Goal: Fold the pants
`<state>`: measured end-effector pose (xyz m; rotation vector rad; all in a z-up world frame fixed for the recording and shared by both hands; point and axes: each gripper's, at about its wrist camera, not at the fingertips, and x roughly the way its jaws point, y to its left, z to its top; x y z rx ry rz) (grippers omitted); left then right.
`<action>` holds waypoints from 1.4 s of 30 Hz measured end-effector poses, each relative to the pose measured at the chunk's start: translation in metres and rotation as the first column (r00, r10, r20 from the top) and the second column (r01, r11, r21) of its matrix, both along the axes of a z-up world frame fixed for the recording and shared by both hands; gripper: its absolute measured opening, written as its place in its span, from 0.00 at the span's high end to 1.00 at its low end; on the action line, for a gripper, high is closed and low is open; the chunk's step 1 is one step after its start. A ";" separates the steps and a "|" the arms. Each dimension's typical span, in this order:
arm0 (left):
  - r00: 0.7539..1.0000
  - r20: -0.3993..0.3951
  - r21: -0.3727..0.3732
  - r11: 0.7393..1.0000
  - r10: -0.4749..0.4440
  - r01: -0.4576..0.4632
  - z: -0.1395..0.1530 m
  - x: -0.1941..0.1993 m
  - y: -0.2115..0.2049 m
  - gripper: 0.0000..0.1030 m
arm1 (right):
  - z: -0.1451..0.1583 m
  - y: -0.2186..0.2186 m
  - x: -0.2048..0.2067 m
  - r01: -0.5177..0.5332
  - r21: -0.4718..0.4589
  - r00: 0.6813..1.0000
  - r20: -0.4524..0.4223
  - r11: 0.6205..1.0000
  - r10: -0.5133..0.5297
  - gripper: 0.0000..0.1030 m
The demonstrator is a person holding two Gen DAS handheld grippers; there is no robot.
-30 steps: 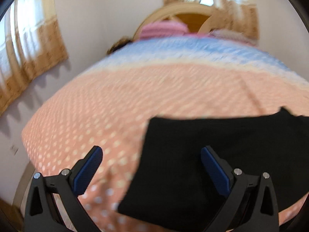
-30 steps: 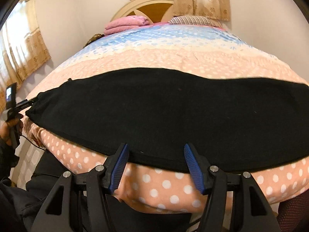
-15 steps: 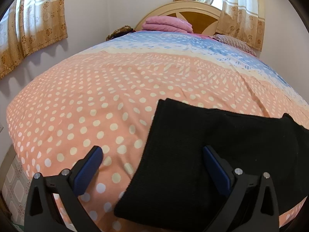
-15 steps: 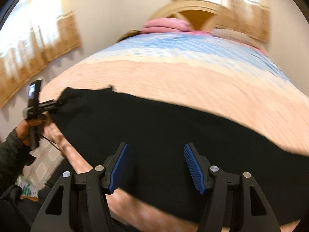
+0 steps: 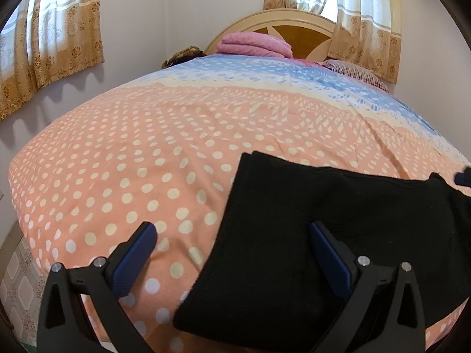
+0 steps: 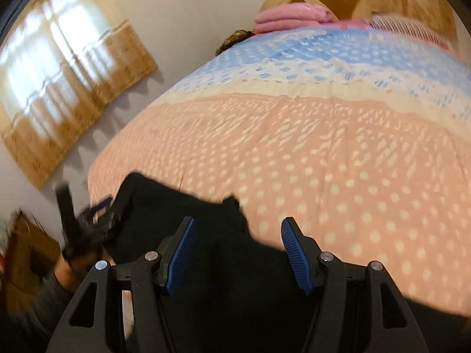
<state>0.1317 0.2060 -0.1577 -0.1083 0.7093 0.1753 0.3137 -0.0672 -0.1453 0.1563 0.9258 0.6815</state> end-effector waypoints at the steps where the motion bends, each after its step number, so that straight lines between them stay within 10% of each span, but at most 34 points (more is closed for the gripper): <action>1: 1.000 0.001 -0.001 1.000 0.000 0.000 0.000 -0.001 0.000 0.00 | -0.004 0.003 0.010 -0.002 0.031 0.999 -0.046 1.000 0.003 0.40; 3: 1.000 0.002 -0.003 1.000 0.001 -0.001 0.000 -0.001 0.000 0.00 | -0.015 0.011 0.025 -0.021 0.076 0.990 -0.138 0.997 0.031 0.43; 7: 1.000 0.005 -0.006 1.000 0.002 -0.002 0.000 -0.002 0.000 0.00 | -0.033 0.021 0.037 -0.008 0.125 0.971 -0.238 0.992 0.038 0.90; 10: 1.000 0.006 -0.005 1.000 0.003 -0.003 0.000 -0.002 0.000 0.00 | -0.022 0.013 0.028 0.031 0.182 0.983 -0.181 0.983 0.002 0.95; 17: 1.000 0.020 -0.001 1.000 0.007 -0.007 0.000 -0.004 -0.001 0.00 | -0.039 0.021 0.033 0.025 0.065 0.989 -0.148 0.998 -0.016 0.94; 20: 1.000 0.014 -0.013 1.000 0.011 -0.011 0.002 -0.006 0.001 0.00 | -0.024 0.012 0.019 0.032 0.026 0.995 -0.098 0.999 -0.030 0.69; 22: 0.999 0.014 -0.022 0.999 0.033 -0.032 0.006 -0.011 0.001 0.00 | -0.010 -0.006 0.004 0.045 -0.012 0.998 -0.034 0.999 -0.046 0.48; 30: 0.997 0.054 0.057 0.996 0.059 -0.062 0.022 -0.026 -0.014 0.00 | 0.029 -0.166 -0.069 0.247 -0.016 0.961 0.131 0.969 -0.243 0.48; 33: 0.994 0.082 0.054 0.996 0.071 -0.076 0.028 -0.029 -0.019 0.00 | 0.037 -0.251 -0.106 0.412 0.026 0.900 0.146 0.911 -0.411 0.48; 42: 0.999 0.048 0.073 0.997 0.009 -0.012 0.031 -0.019 -0.050 0.00 | 0.047 -0.449 -0.233 0.796 0.070 0.585 0.166 0.601 -0.794 0.48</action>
